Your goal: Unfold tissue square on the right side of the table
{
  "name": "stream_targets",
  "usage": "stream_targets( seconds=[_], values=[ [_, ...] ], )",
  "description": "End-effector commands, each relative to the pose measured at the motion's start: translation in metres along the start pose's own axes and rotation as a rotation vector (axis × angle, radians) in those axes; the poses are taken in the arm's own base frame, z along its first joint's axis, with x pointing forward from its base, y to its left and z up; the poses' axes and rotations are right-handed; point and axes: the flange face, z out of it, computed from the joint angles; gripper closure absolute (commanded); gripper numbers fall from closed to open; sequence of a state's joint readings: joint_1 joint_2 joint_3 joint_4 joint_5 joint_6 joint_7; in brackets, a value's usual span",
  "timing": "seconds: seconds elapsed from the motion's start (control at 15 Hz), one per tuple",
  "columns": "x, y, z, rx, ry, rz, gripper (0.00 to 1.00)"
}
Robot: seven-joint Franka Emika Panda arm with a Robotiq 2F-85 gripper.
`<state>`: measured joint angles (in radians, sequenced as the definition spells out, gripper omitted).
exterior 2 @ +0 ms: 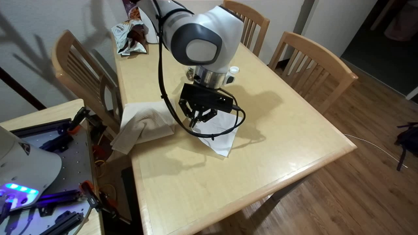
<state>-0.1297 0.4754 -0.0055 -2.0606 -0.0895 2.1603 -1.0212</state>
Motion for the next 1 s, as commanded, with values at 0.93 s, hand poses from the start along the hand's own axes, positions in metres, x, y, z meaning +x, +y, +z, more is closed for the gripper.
stream_targets(
  seconds=[0.93],
  values=[
    [0.046, 0.006, 0.060, -0.027, 0.095, 0.017, 0.67]
  ],
)
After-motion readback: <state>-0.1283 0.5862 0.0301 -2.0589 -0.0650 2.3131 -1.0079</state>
